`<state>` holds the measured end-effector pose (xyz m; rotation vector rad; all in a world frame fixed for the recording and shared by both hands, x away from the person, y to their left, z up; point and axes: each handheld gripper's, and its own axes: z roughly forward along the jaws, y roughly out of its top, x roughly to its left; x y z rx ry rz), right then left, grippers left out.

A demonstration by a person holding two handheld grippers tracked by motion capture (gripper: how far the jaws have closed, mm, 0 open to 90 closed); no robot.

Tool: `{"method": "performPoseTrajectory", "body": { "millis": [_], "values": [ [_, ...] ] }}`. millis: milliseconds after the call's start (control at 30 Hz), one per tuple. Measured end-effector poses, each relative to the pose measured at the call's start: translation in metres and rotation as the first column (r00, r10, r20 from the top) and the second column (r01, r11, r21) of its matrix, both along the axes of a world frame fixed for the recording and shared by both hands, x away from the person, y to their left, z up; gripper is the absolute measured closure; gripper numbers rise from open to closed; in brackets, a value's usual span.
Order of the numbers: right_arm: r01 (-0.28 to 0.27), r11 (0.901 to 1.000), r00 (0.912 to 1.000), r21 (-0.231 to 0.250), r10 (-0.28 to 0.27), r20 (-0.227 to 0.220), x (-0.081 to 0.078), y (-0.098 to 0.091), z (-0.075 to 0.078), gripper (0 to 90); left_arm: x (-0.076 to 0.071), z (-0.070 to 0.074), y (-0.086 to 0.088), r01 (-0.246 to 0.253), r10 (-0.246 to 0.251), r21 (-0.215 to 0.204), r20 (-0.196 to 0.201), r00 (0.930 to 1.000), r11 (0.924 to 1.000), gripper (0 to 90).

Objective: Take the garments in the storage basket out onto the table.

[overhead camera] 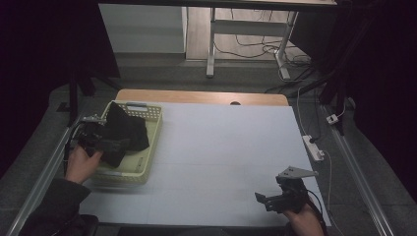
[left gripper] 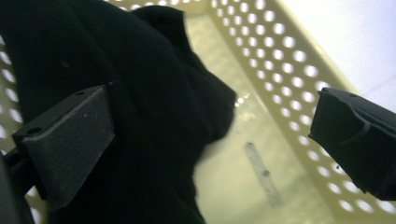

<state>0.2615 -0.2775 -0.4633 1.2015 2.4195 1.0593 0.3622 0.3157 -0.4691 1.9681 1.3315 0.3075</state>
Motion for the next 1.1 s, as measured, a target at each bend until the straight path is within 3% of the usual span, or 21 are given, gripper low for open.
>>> {"method": "performPoseTrajectory", "body": {
  "millis": [200,400,533,733,867,967,1033,1100],
  "values": [
    [0.0,1.0,1.0,0.0,0.0,-0.002,0.0,0.0,0.0,0.5,0.017,-0.002,0.005,-0.04,0.04,0.033,-0.006,0.9992,0.9987,0.0],
    [0.001,1.0,1.0,-0.001,-0.001,-0.002,0.0,0.0,0.0,0.5,0.033,-0.009,0.011,-0.083,0.084,0.034,-0.04,0.9957,0.996,0.0],
    [-0.001,1.0,1.0,-0.002,0.001,-0.004,0.001,0.0,0.0,0.5,0.043,-0.013,0.009,-0.077,0.078,0.025,-0.053,0.9956,0.9967,0.0],
    [-0.004,1.0,1.0,-0.009,0.004,-0.003,0.0,0.001,0.0,0.5,0.061,-0.019,-0.001,-0.078,0.084,0.067,-0.089,0.9924,0.9947,0.0],
    [-0.004,1.0,1.0,-0.007,0.004,-0.004,0.001,0.001,-0.001,0.5,0.073,-0.028,-0.009,-0.085,0.105,0.159,-0.118,0.9875,0.9835,0.0],
    [-0.006,0.9999,1.0,-0.008,0.006,-0.003,0.001,0.0,-0.001,0.6,0.08,-0.035,-0.011,-0.08,0.107,0.169,-0.155,0.982,0.9823,0.0],
    [-0.007,0.9999,1.0,-0.008,0.007,-0.004,0.001,0.0,-0.001,0.7,0.083,-0.036,-0.014,-0.066,0.1,0.199,-0.168,0.9807,0.9778,0.0],
    [-0.007,0.9999,1.0,-0.008,0.006,-0.004,0.001,0.001,-0.001,0.7,0.086,-0.037,-0.017,-0.046,0.082,0.182,-0.194,0.9775,0.9821,0.0]
  ]
}}
